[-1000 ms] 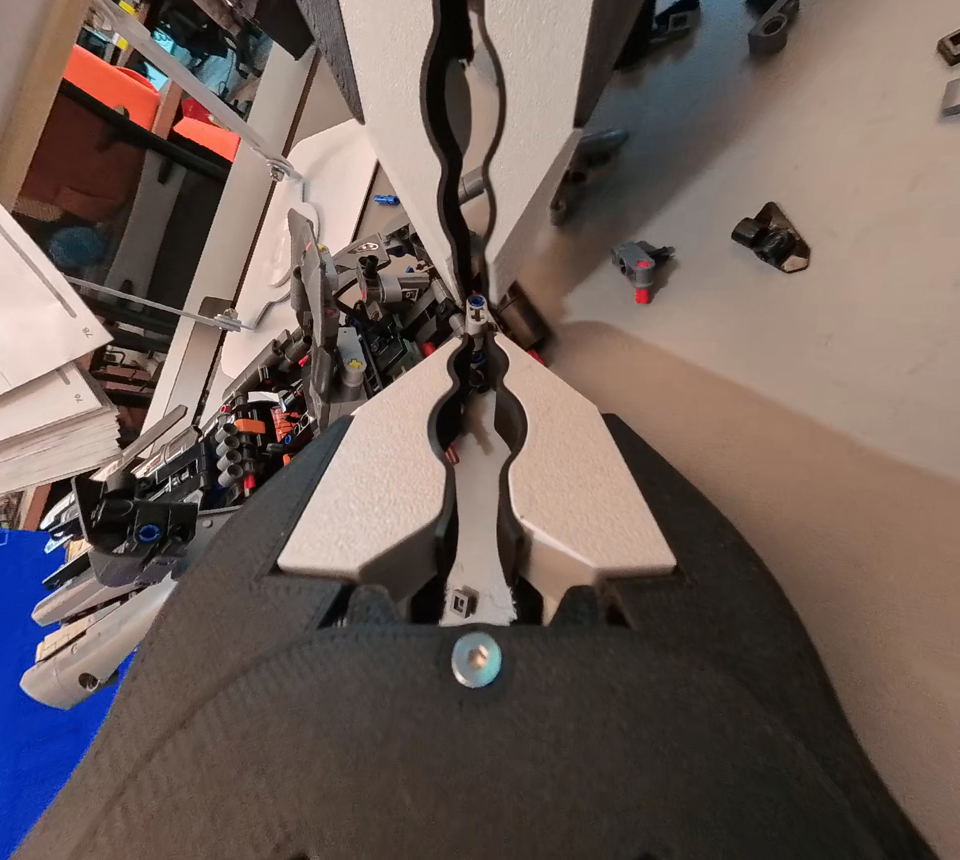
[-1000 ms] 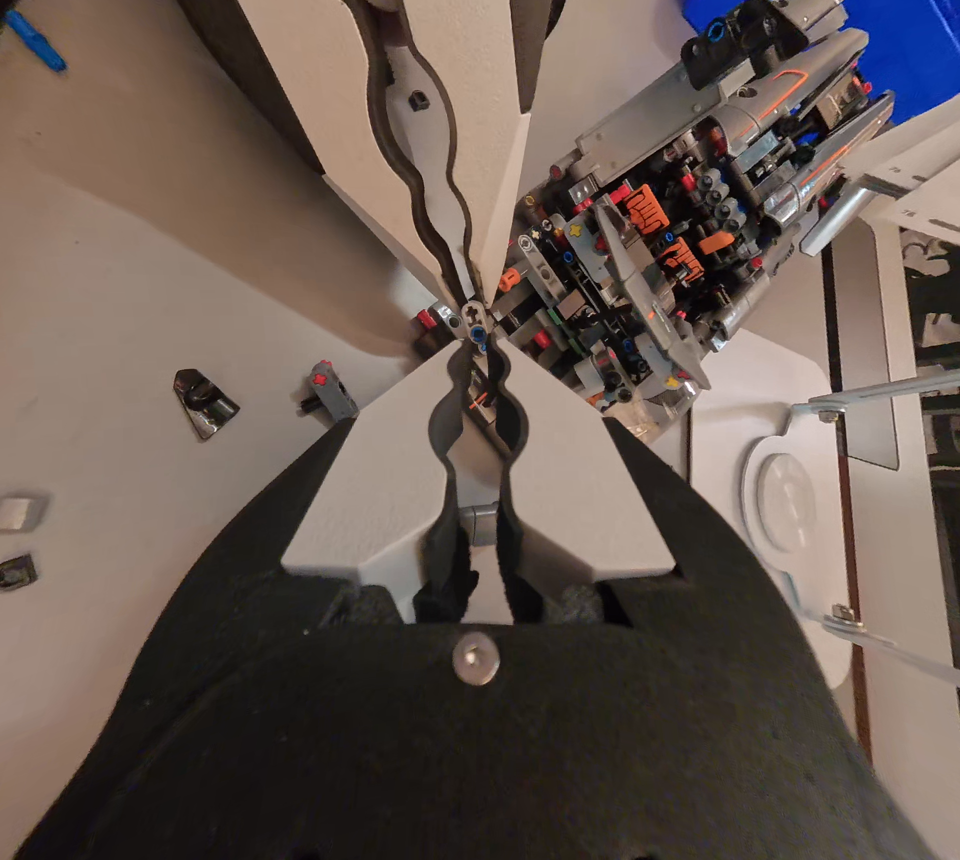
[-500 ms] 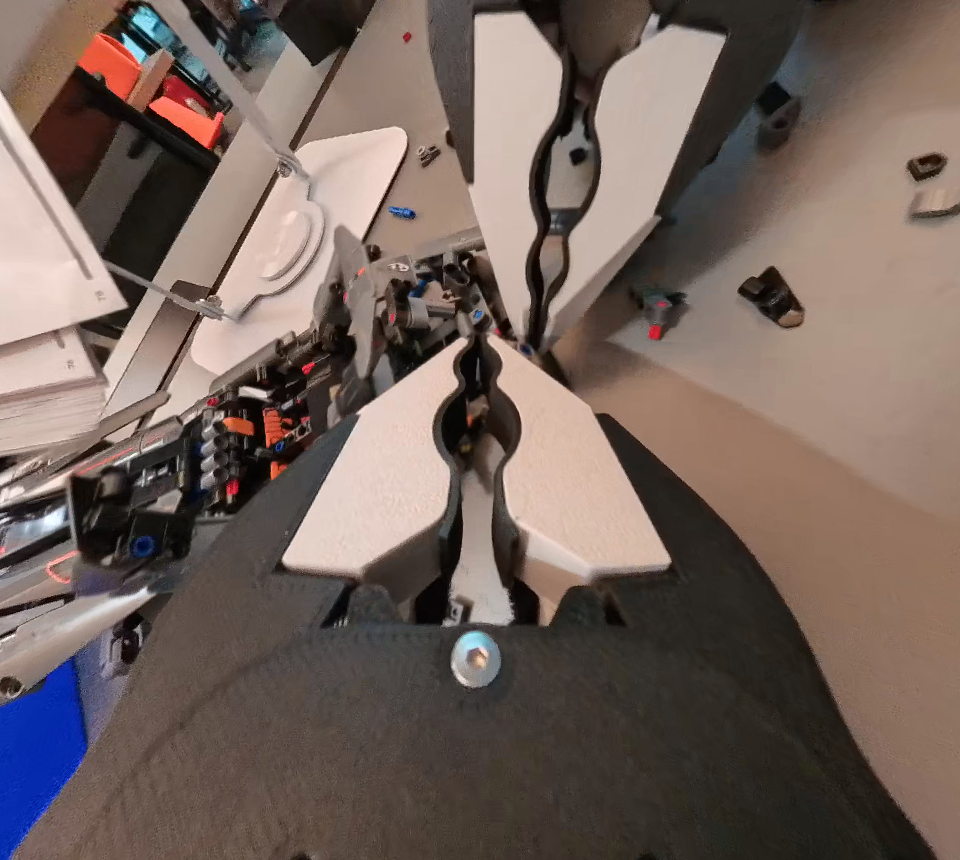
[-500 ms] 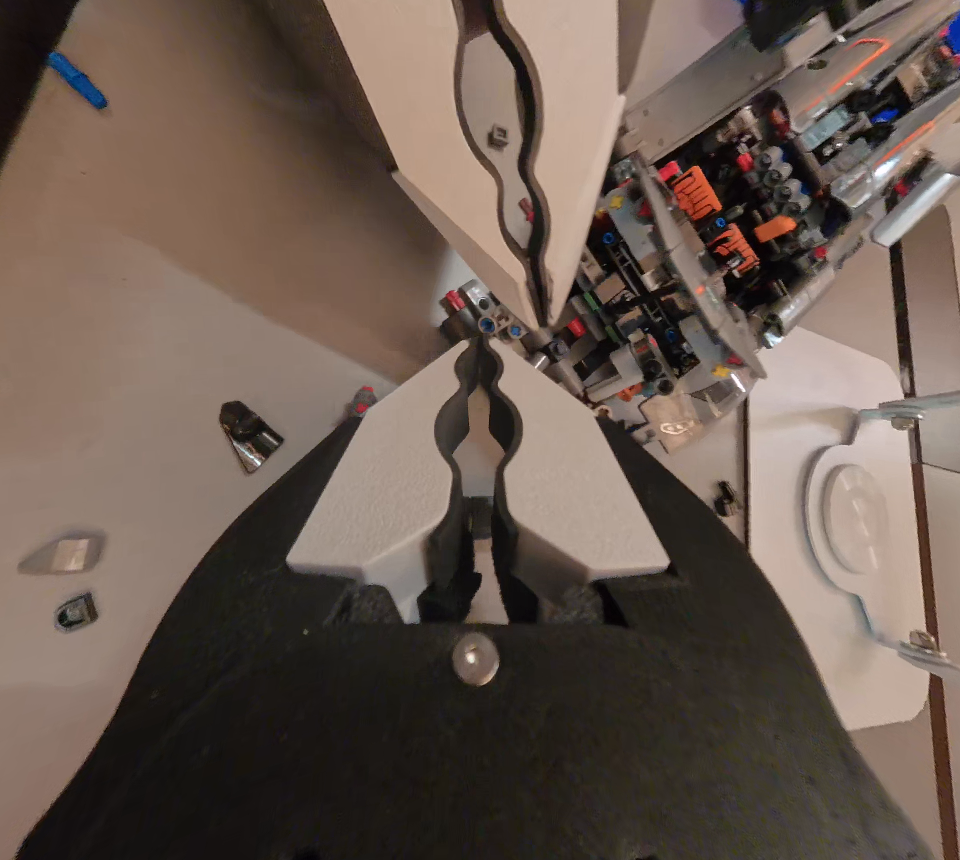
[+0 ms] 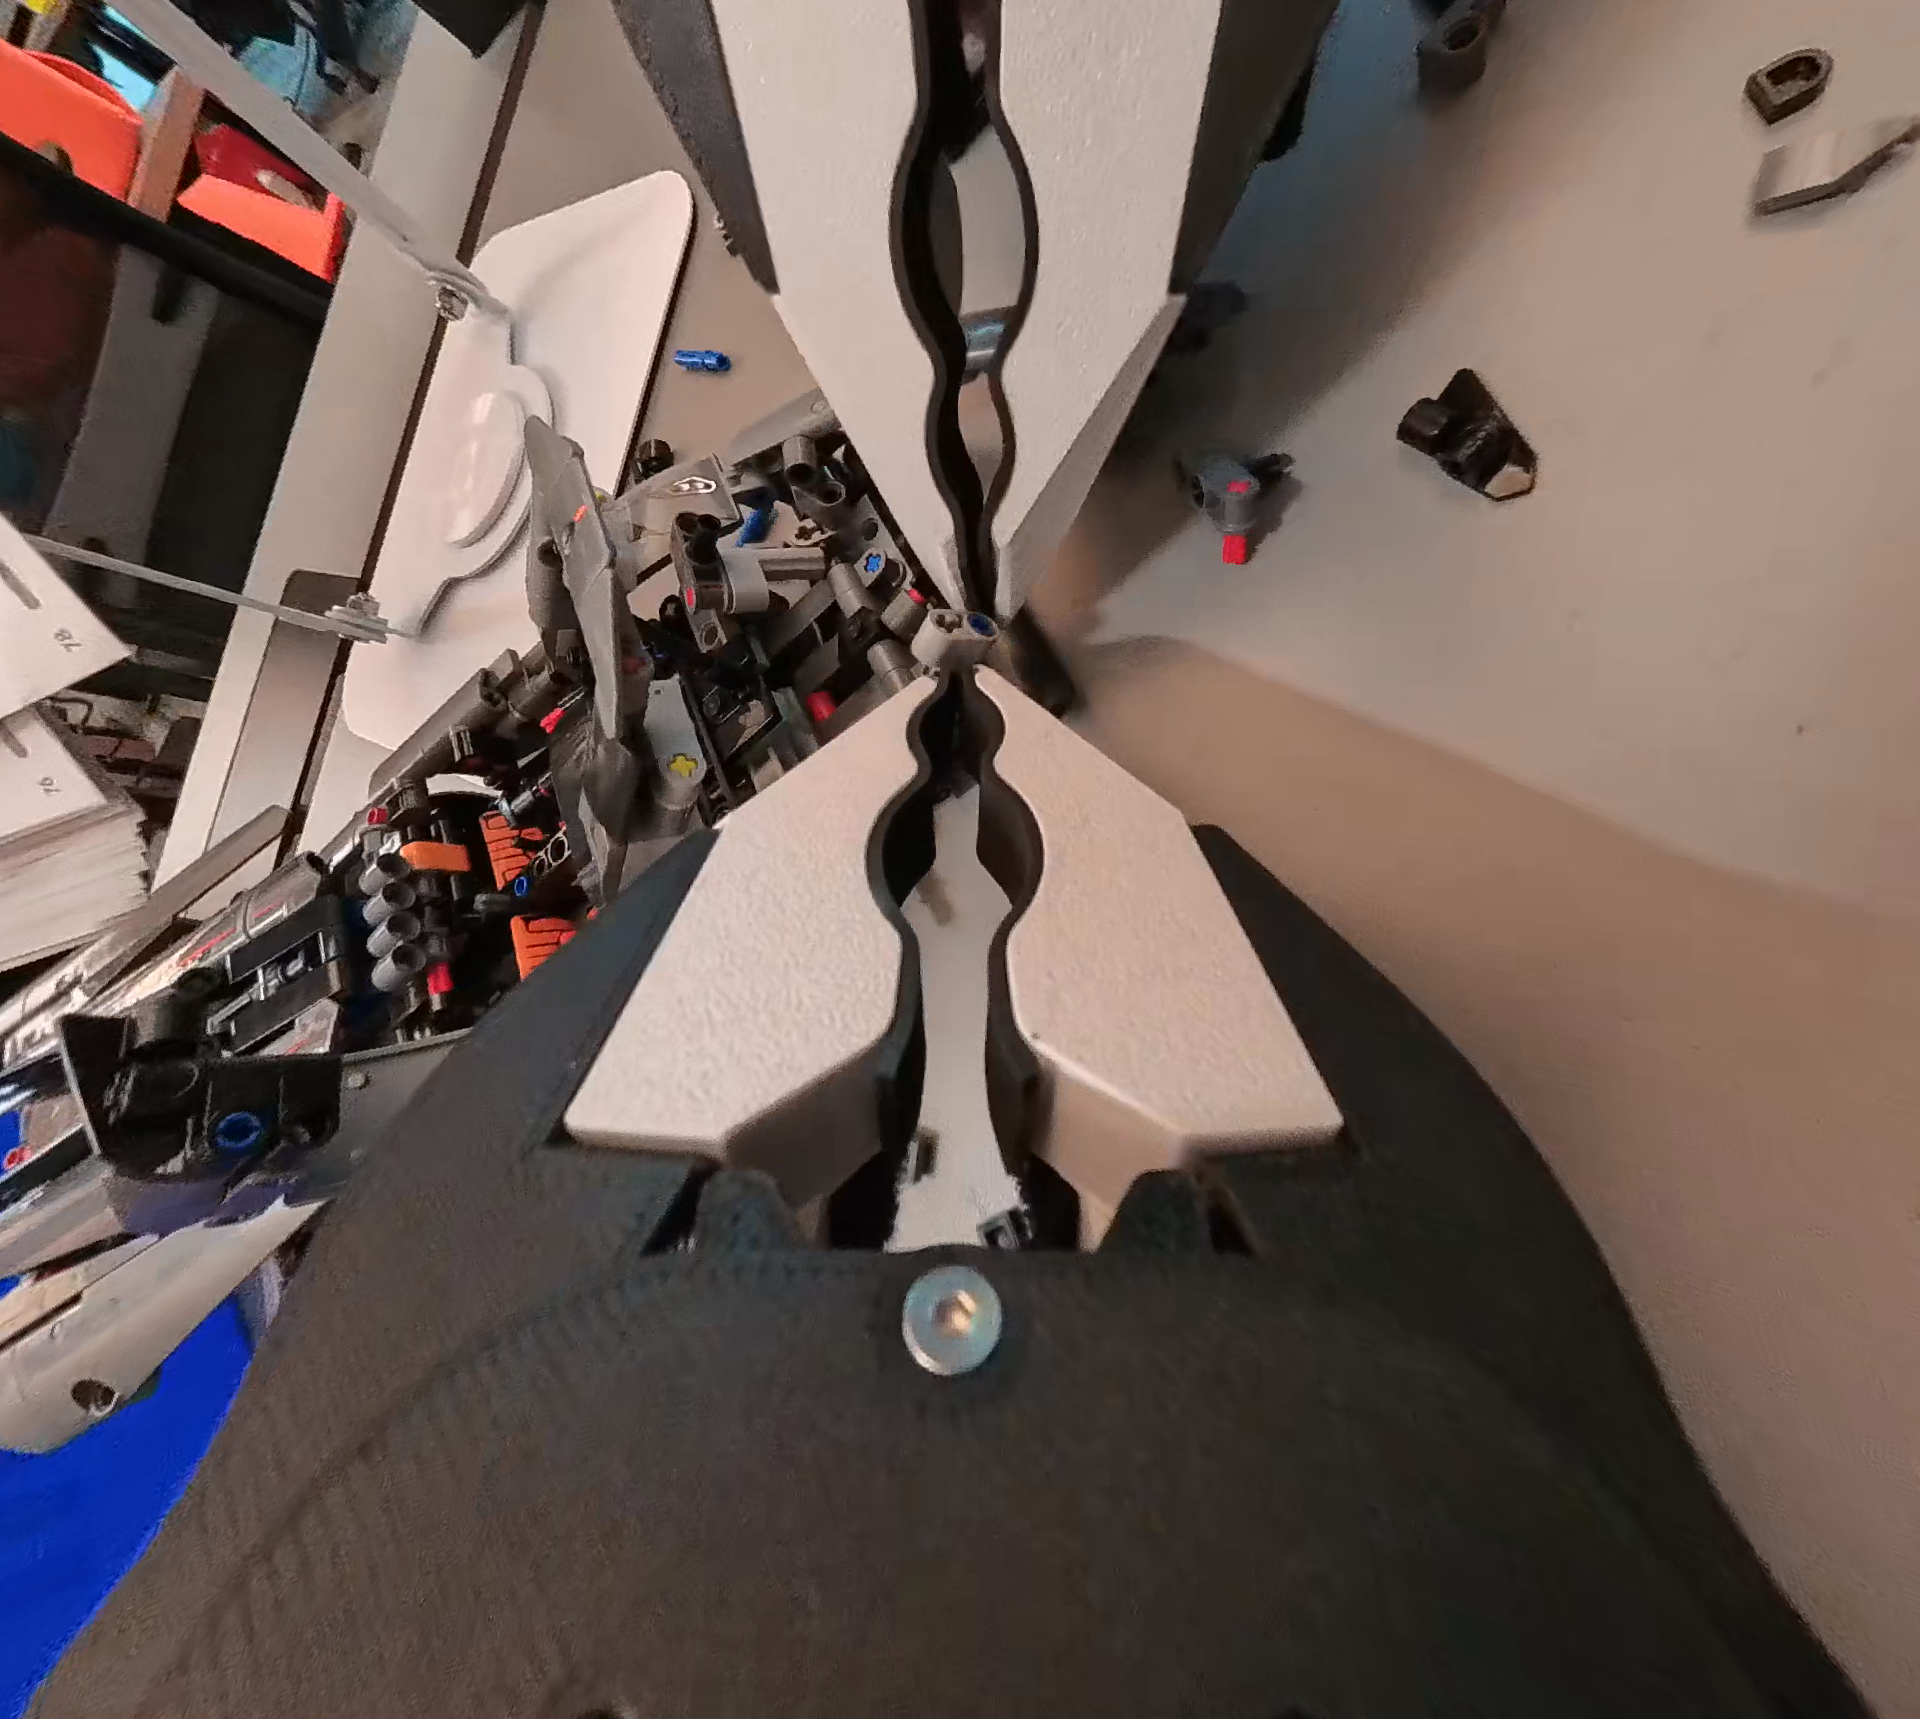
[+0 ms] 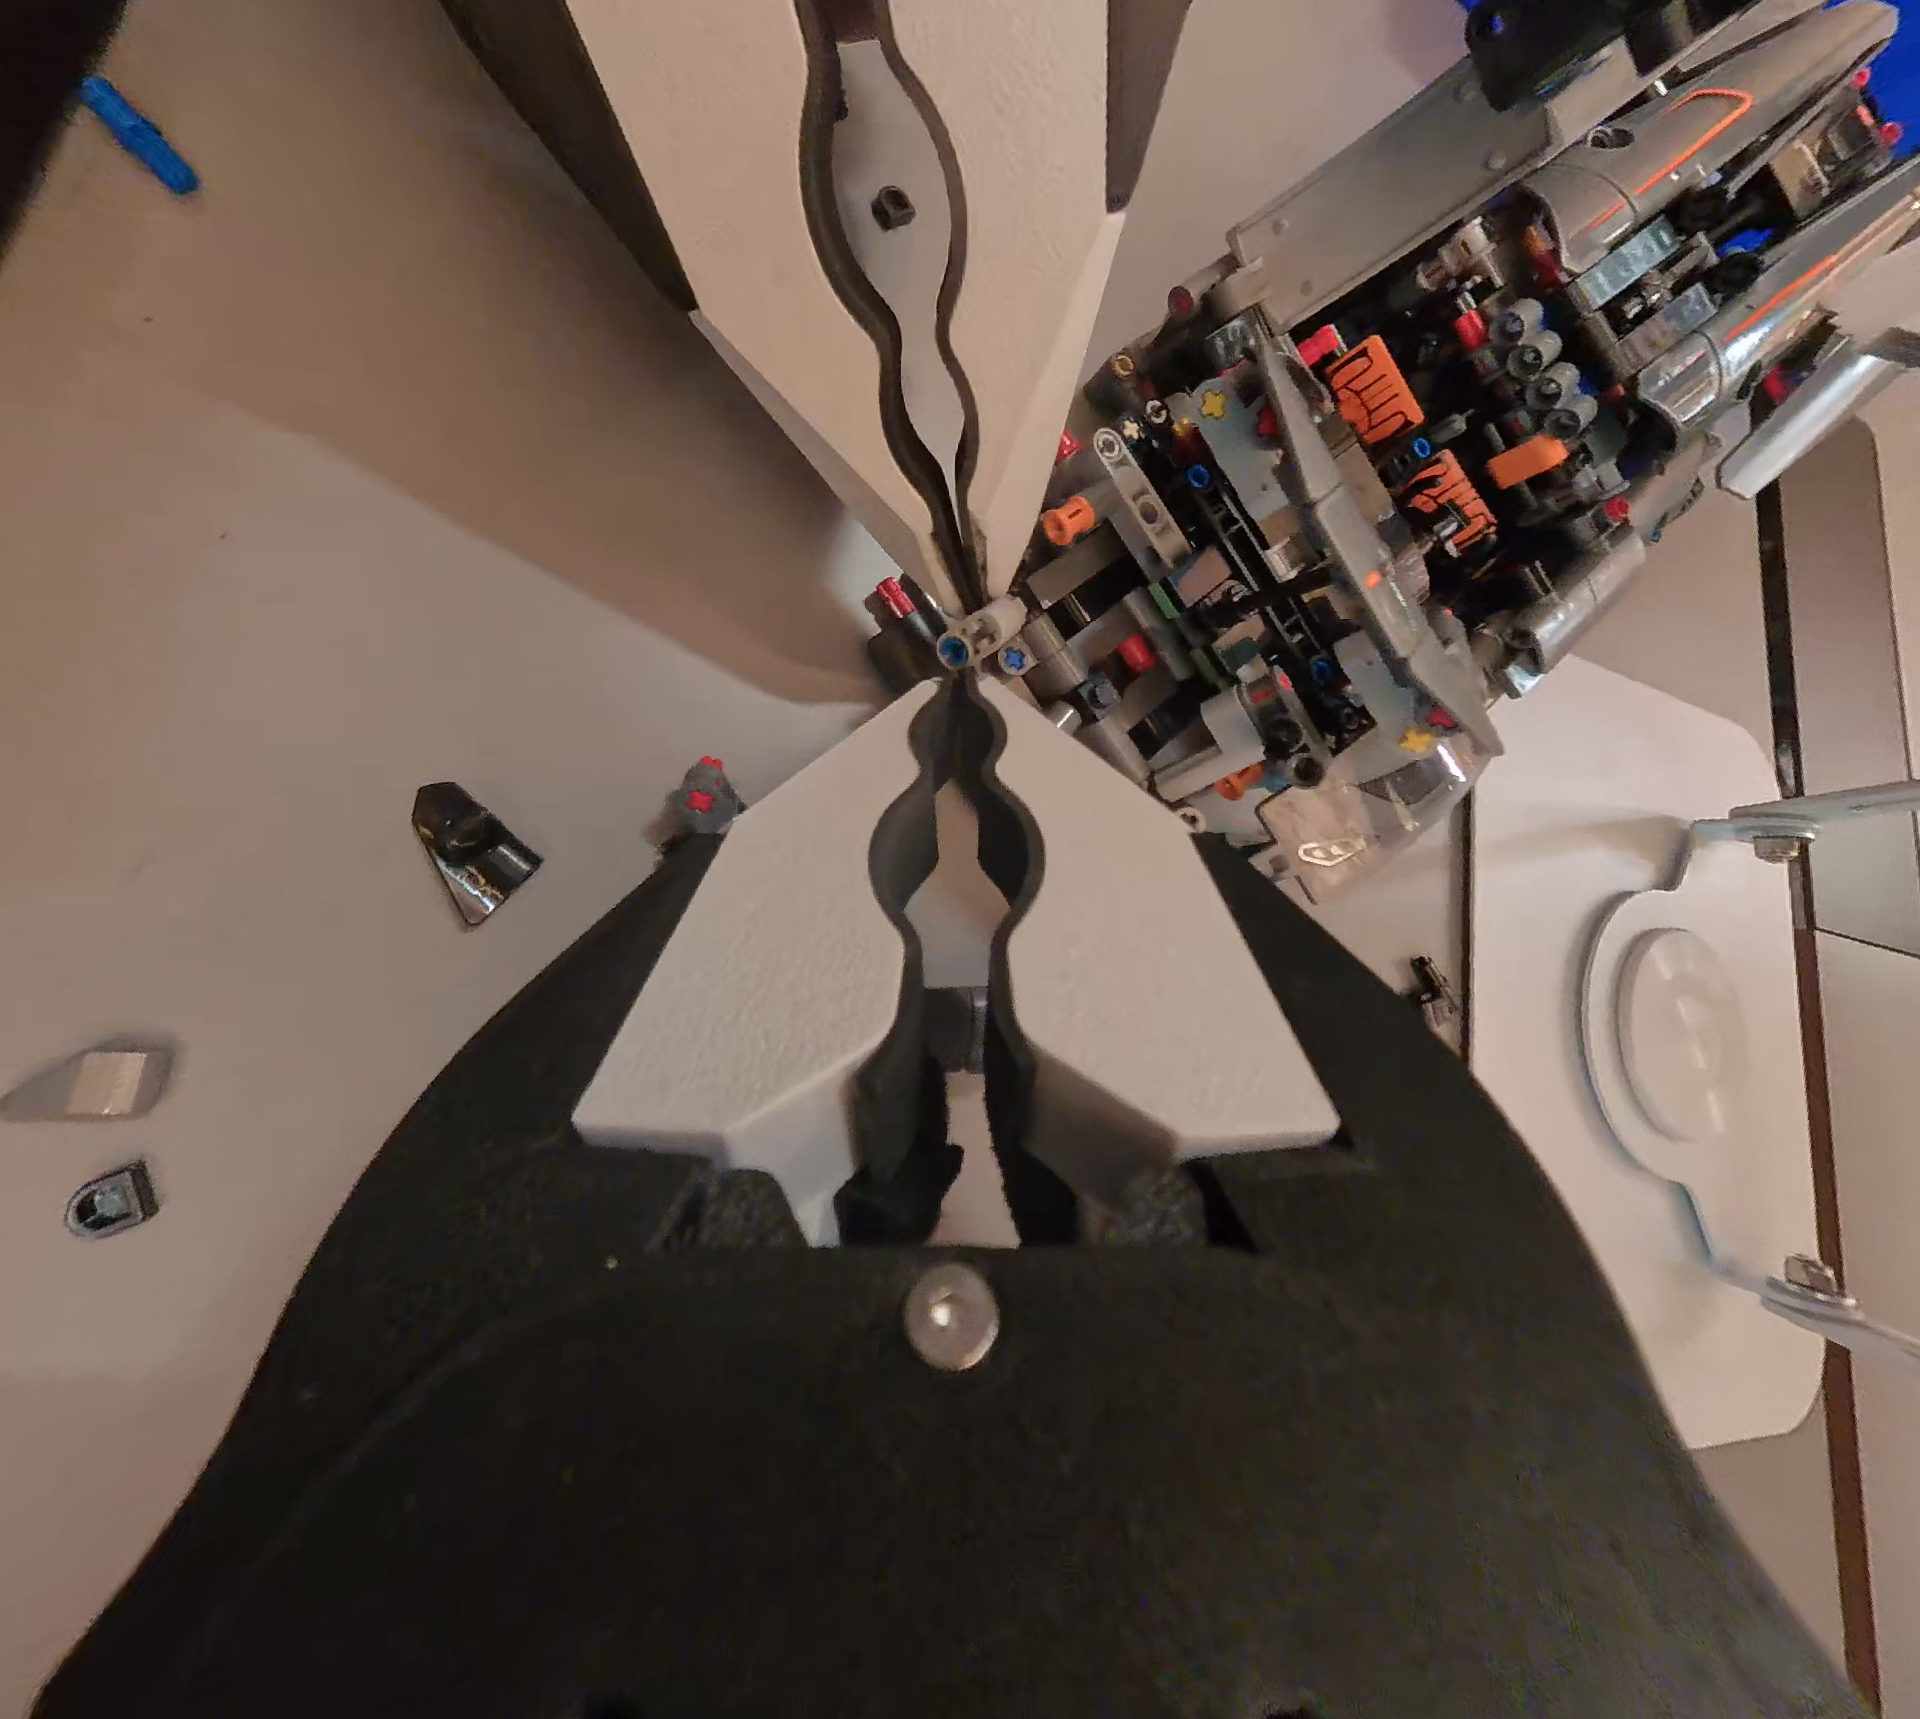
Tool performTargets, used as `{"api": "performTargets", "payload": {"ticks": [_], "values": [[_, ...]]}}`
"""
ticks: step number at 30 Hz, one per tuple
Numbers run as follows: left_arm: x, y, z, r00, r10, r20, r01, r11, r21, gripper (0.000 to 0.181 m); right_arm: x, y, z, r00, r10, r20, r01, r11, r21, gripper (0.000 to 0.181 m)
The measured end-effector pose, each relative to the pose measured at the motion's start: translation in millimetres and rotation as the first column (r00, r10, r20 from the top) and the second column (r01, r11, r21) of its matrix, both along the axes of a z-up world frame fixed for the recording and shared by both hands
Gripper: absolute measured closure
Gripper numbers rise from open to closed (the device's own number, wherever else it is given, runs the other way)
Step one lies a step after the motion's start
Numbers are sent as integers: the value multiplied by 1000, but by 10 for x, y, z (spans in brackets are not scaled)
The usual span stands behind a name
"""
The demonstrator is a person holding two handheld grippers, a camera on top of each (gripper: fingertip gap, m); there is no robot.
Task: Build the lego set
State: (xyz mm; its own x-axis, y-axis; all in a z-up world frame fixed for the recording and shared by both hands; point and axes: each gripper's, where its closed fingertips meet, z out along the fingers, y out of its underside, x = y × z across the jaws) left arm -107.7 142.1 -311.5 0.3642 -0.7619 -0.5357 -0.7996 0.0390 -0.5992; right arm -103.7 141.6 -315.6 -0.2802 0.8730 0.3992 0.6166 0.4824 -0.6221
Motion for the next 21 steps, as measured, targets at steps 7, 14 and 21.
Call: {"api": "performTargets", "payload": {"ticks": [7,14,21], "values": [[-6,3,23,999,0,-49,2,999,46,181,1,13,27,1000,-14,-9,14,998,-58,181],[28,10,-39,994,11,-108,0,995,103,155,-1,48,82,1000,6,-30,-5,1000,13,181],[27,43,51,980,60,-188,-17,975,223,165,-5,37,85,999,-12,-40,11,1000,-28,181]]}}
